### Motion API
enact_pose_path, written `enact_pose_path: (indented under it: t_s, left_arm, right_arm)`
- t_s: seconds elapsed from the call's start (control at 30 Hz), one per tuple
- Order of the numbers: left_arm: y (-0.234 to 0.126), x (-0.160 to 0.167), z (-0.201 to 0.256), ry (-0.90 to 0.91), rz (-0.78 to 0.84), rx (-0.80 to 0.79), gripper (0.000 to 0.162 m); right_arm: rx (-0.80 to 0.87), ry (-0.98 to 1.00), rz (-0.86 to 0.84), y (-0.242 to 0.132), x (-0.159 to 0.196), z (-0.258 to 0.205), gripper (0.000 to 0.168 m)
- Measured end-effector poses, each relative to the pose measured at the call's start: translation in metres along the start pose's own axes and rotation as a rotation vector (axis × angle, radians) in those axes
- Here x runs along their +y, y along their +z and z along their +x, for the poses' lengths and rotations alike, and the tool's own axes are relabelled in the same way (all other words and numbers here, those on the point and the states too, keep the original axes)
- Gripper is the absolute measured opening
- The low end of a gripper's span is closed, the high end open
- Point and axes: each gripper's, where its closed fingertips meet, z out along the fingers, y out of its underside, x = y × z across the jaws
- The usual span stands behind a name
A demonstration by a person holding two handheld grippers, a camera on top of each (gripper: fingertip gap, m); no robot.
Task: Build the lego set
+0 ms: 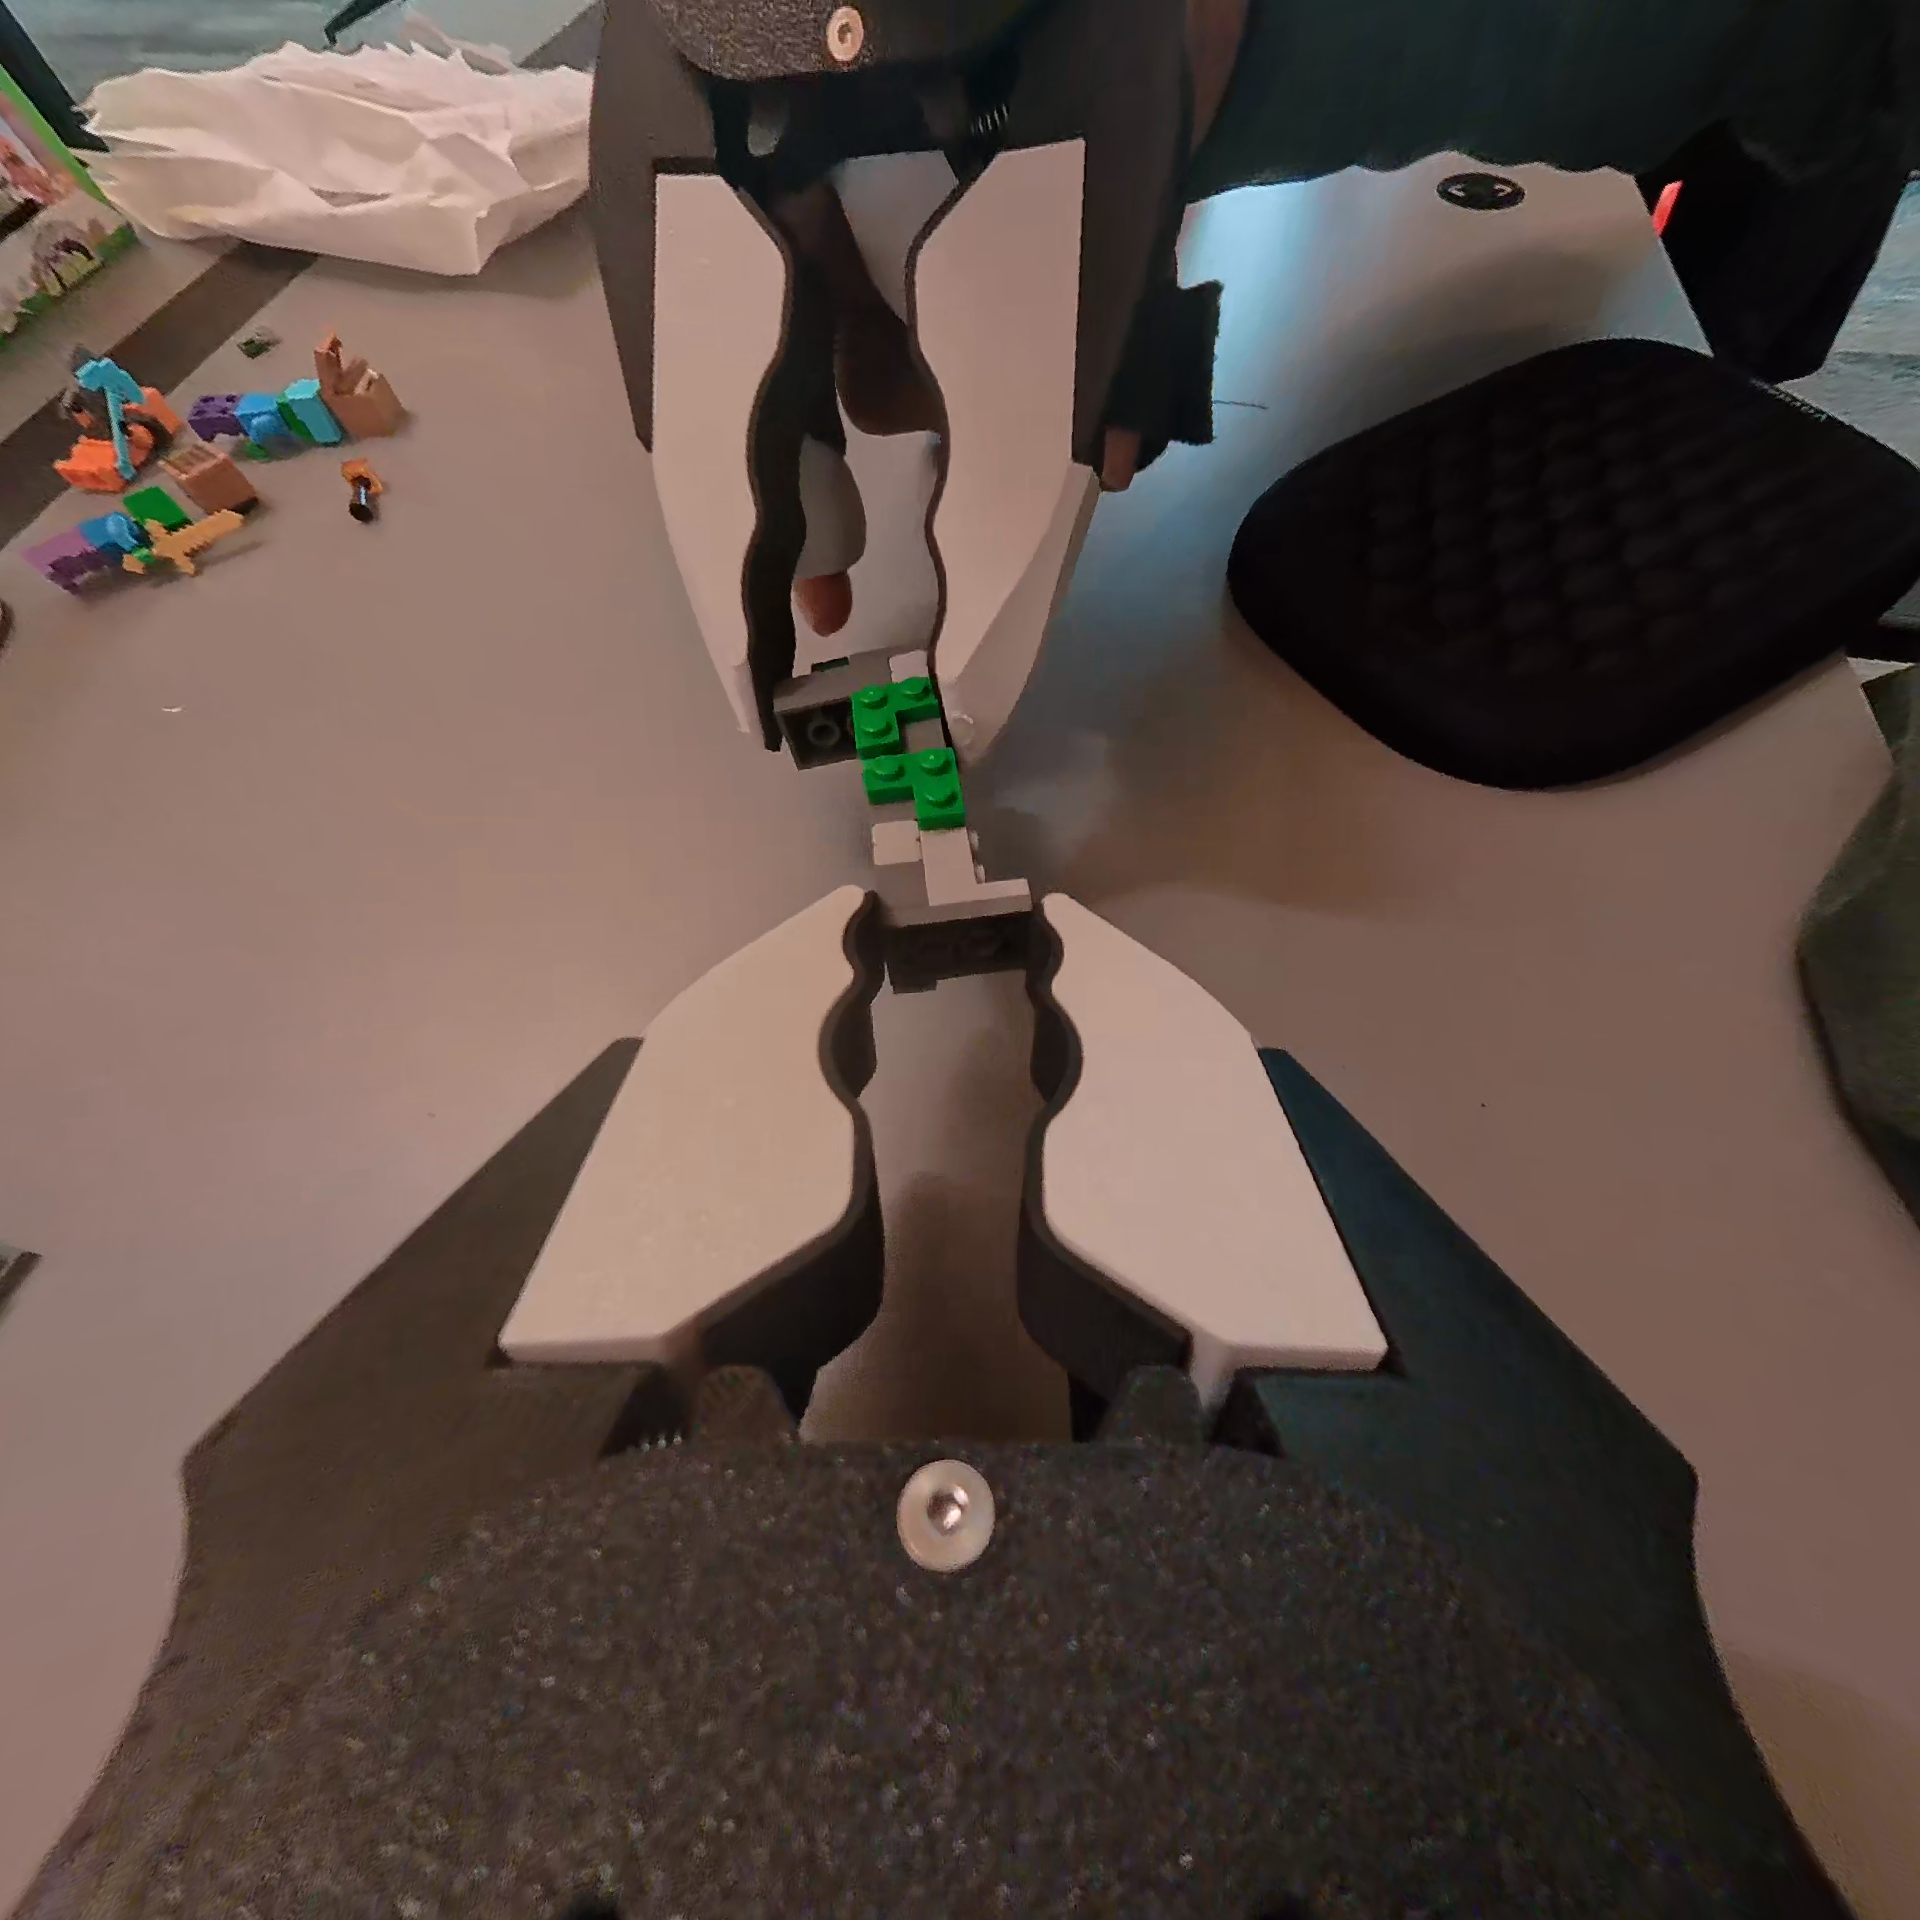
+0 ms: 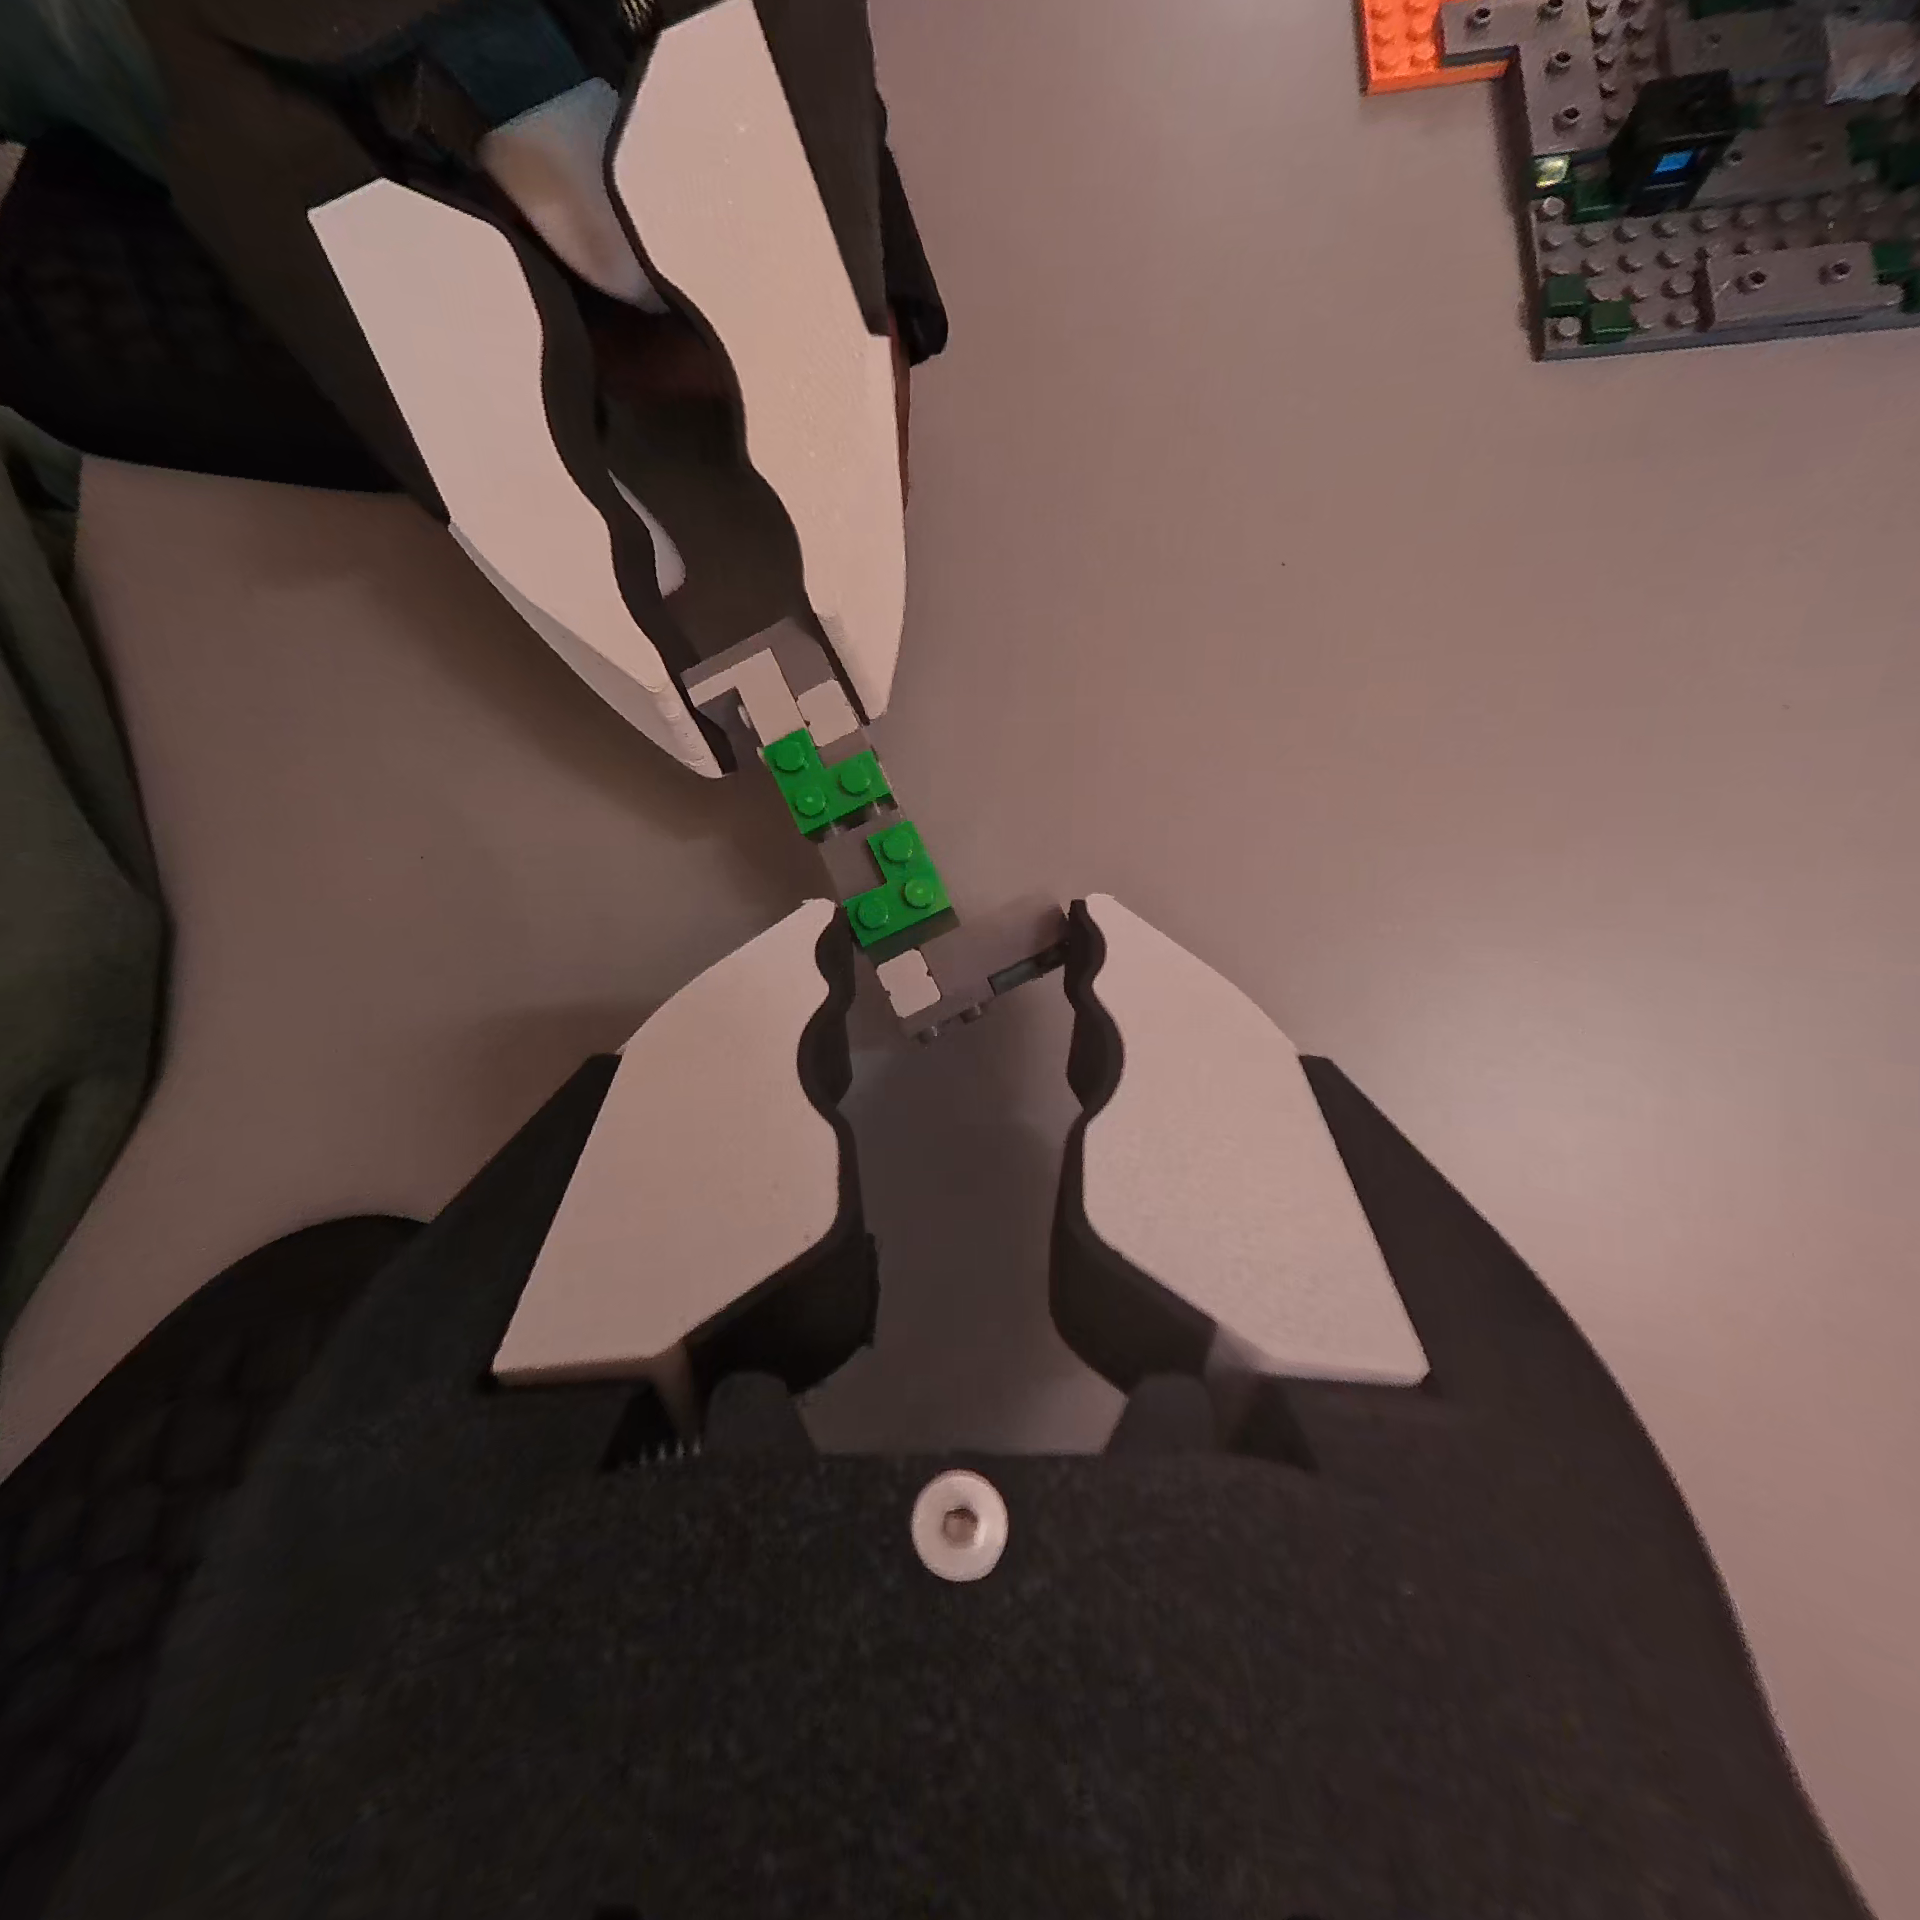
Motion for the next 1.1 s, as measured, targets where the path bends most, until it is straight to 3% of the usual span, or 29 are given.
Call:
enact_pose_path:
  t_s: [0.53,1.1]
  left_arm:
    - [0.002,0.004,0.004,-0.045,-0.015,0.048,0.026]
    - [-0.004,-0.008,0.005,-0.108,0.082,0.079,0.026]
  right_arm:
    - [0.083,-0.062,0.008,0.001,0.0,-0.002,0.038]
    - [0.049,0.056,0.178,-0.005,-0.011,-0.004,0.04]
